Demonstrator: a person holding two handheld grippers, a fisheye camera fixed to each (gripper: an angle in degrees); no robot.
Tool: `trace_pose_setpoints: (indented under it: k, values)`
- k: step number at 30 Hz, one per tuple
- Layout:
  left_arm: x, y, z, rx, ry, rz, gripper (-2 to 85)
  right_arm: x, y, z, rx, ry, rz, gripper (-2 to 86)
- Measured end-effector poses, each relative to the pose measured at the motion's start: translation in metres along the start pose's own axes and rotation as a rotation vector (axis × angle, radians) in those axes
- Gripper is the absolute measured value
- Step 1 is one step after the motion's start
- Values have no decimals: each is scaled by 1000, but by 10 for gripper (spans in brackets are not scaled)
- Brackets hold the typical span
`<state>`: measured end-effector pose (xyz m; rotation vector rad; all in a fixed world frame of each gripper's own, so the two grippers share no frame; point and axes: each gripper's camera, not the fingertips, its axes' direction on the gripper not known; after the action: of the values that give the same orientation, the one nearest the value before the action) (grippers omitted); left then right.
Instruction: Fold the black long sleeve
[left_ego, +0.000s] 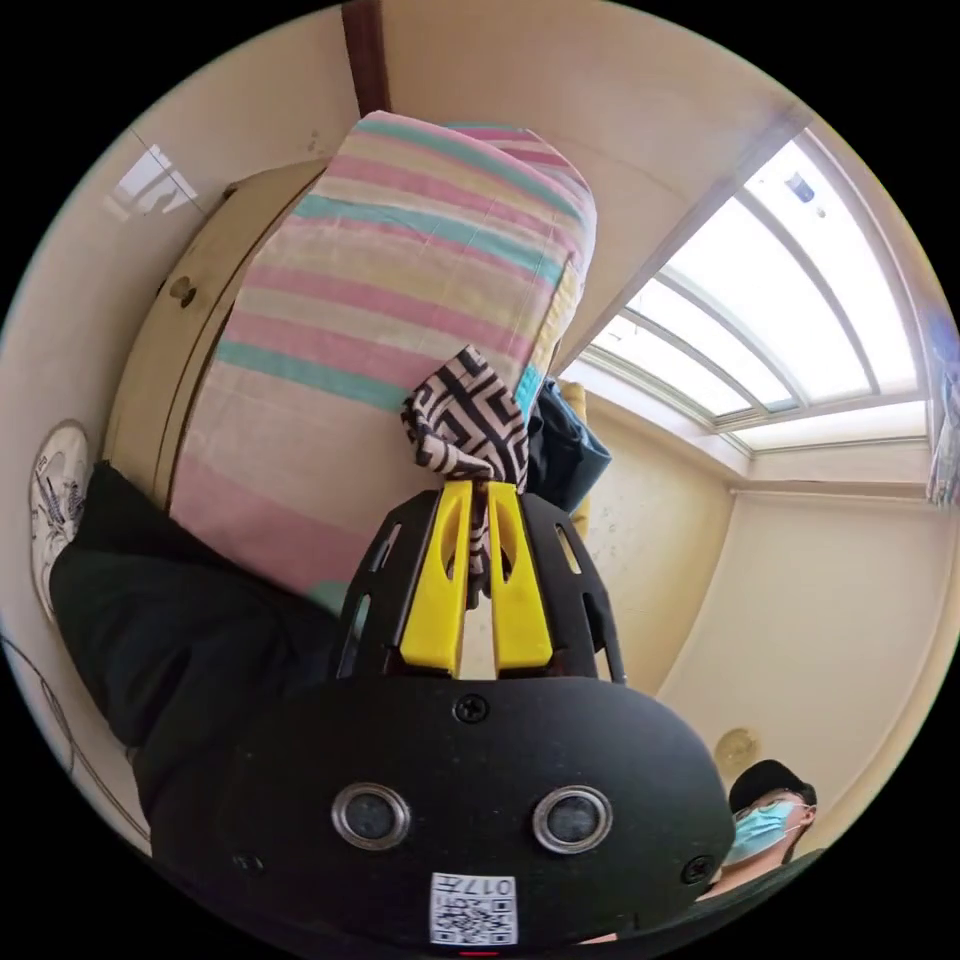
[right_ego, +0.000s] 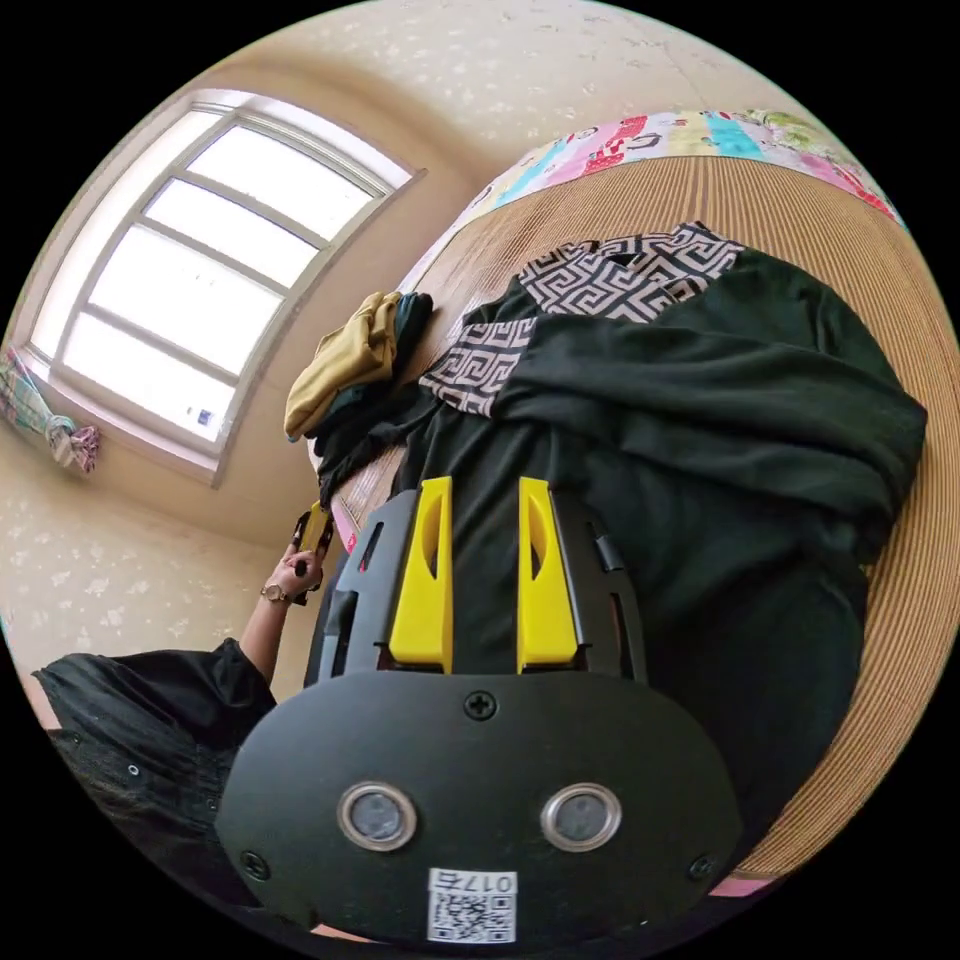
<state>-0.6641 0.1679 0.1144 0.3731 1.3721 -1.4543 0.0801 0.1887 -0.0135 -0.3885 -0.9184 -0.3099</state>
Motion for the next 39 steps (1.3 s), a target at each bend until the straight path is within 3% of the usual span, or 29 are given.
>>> trace_pose_setpoints:
  k: [4, 6, 8, 10, 12, 17, 19, 22, 26, 29, 31, 33, 35, 37, 39]
  values:
    - [65, 12, -33, 83, -62, 256, 2, 24, 45, -28, 35, 323, 29, 87]
    - [110, 31, -29, 67, -83, 434, 0, 33, 61, -29, 44, 376, 51, 82]
    - [155, 63, -4, -7, -59, 626, 0, 43, 77, -20, 78, 369, 55, 71]
    - [205, 131, 60, -177, -33, 871, 1, 56, 108, -18, 280, 333, 109, 46]
    - [222, 196, 124, -364, -10, 1016, 2, 68, 116, -19, 325, 250, 133, 32]
    - [167, 409, 298, -977, 136, 1130, 13, 93, 118, -22, 344, 89, 178, 19]
    - [98, 514, 355, -1153, 28, 1161, 25, 103, 119, -22, 347, 8, 181, 17]
    - [6, 593, 383, -1275, -220, 1153, 63, 109, 118, -22, 340, -37, 174, 16]
    - [-41, 604, 337, -1266, -287, 1110, 92, 107, 110, -23, 279, -40, 171, 14]
    - [-49, 586, 271, -1074, -545, 1228, 84, 95, 105, -32, 225, -34, 156, 10]
    - [-59, 573, 233, -933, -825, 1325, 50, 73, 105, -46, 293, 13, 106, 7]
    - [-75, 570, 224, -903, -974, 1363, 27, 55, 99, -48, 333, 80, 35, 5]
    - [-97, 573, 241, -965, -1034, 1369, 3, 46, 78, -32, 293, 211, 22, 5]
    - [-104, 585, 290, -993, -1062, 1387, -6, 52, 21, 24, -3, 399, 11, 5]
    - [-107, 596, 344, -1049, -1144, 1392, -8, 58, -20, 33, -52, 416, 51, 5]
